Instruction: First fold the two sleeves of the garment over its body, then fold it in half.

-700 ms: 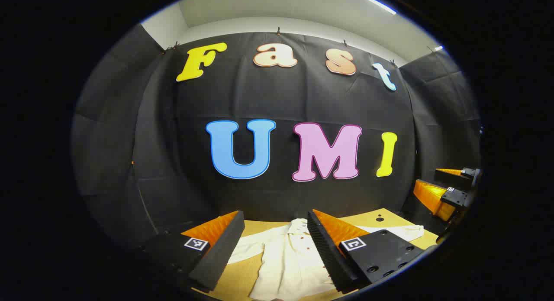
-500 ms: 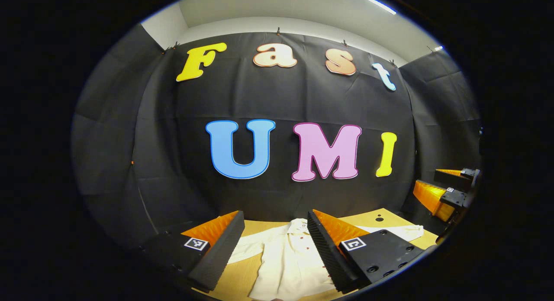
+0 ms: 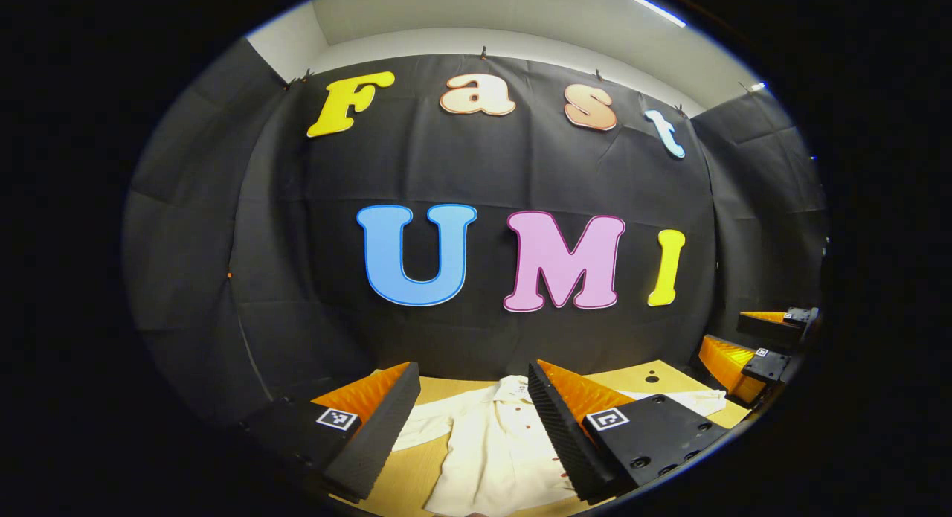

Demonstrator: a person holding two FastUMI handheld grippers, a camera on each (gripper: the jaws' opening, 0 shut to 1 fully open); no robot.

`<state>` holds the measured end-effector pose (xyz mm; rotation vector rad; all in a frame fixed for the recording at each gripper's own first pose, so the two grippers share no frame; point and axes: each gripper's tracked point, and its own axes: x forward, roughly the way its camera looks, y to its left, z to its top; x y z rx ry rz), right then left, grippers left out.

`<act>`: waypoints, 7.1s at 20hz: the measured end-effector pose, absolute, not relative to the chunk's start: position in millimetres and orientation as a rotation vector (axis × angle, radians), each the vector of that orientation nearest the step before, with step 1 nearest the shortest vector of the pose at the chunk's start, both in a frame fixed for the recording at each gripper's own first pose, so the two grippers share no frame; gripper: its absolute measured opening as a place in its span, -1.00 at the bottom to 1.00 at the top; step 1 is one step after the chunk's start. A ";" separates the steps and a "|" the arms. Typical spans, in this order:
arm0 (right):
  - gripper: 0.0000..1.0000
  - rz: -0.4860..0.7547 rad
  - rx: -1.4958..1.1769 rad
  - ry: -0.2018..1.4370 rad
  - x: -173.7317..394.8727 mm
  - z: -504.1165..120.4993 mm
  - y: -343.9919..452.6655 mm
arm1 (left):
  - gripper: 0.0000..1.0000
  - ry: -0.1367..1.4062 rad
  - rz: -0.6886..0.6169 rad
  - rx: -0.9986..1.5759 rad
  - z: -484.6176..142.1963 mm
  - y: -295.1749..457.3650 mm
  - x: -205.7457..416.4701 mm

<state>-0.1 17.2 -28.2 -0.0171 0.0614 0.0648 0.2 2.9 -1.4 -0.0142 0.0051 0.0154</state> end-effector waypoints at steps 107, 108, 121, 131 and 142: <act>0.96 0.386 0.240 0.784 247.5 -308.9 211.9 | 0.92 0.388 0.461 -0.213 -221.7 207.3 7.1; 0.96 0.377 0.203 0.745 247.3 -298.3 203.1 | 0.92 0.409 0.503 -0.213 -228.7 221.1 7.4; 0.95 0.244 -0.096 0.384 170.0 -180.2 108.3 | 0.92 0.687 0.645 -0.228 -352.7 371.7 64.3; 0.94 0.160 -0.122 0.434 86.9 -174.3 59.6 | 0.91 0.785 0.616 -0.371 -403.4 380.2 76.6; 0.94 0.127 -0.063 0.471 63.8 -201.8 36.7 | -0.87 0.790 0.555 -0.217 -394.6 379.2 90.6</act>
